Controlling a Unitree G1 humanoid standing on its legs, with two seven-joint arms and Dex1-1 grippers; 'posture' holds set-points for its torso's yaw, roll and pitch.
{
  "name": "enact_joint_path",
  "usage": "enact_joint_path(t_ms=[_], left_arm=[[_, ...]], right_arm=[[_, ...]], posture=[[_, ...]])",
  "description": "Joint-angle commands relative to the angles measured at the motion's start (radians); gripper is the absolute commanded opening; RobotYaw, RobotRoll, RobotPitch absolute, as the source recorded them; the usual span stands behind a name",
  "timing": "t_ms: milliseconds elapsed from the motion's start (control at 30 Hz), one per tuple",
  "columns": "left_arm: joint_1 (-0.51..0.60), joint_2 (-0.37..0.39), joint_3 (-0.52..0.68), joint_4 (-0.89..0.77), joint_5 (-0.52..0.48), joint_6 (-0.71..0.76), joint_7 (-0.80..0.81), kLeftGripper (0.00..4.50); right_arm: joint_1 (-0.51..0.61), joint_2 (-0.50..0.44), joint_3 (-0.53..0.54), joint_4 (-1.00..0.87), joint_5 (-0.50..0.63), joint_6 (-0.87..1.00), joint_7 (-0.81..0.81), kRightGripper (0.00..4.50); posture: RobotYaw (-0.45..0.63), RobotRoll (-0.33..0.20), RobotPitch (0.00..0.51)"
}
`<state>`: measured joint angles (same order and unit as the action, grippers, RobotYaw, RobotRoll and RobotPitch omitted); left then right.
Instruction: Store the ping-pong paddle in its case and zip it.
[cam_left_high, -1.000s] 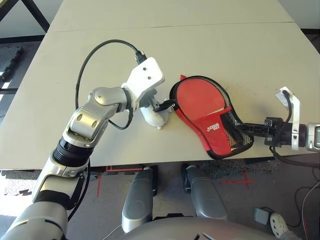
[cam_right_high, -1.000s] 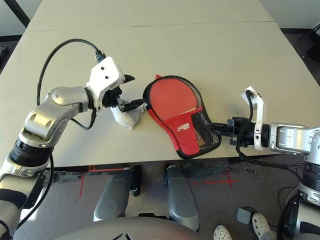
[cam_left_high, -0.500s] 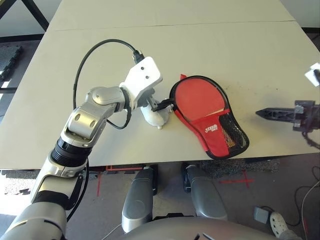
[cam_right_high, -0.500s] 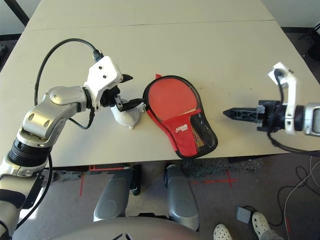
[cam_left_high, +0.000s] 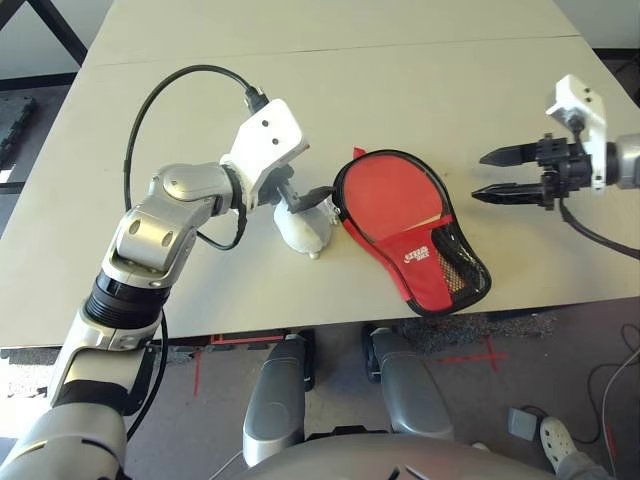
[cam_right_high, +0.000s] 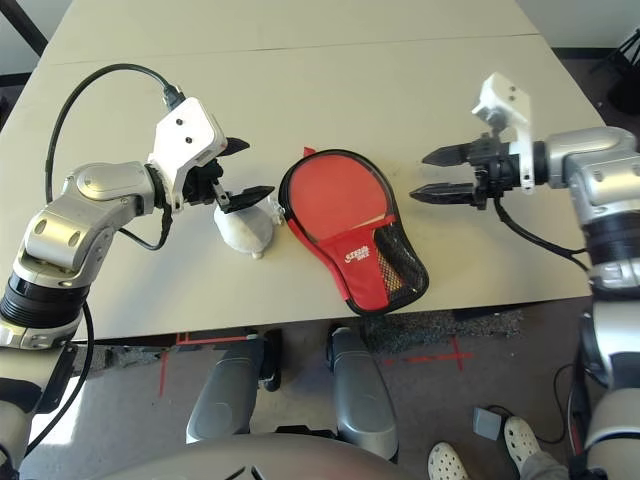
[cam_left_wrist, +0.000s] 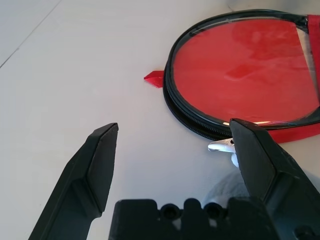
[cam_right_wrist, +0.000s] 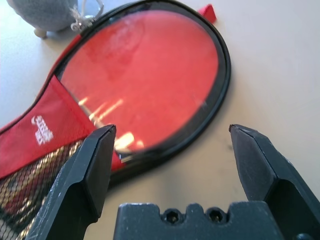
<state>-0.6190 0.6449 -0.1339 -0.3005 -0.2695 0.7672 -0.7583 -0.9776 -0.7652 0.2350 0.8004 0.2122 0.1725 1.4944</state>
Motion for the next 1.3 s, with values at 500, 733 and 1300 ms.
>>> enact_joint_path(t_ms=[500, 733, 1300], left_arm=[[0.123, 0.206, 0.129, -0.167, -0.215, 0.165, -0.140, 4.50], [0.174, 0.219, 0.080, -0.164, -0.176, 0.140, -0.109, 4.50], [0.151, 0.153, -0.054, -0.099, -0.135, 0.118, -0.096, 4.08]], right_arm=[[0.002, 0.190, 0.008, 0.253, -0.210, -0.218, -0.074, 4.49], [0.008, 0.198, -0.002, 0.267, -0.234, -0.238, -0.085, 4.49], [0.027, 0.195, -0.020, 0.243, -0.244, -0.241, -0.097, 4.50]], posture=[[0.13, 0.000, 0.240], [0.13, 0.000, 0.242], [0.10, 0.000, 0.238]])
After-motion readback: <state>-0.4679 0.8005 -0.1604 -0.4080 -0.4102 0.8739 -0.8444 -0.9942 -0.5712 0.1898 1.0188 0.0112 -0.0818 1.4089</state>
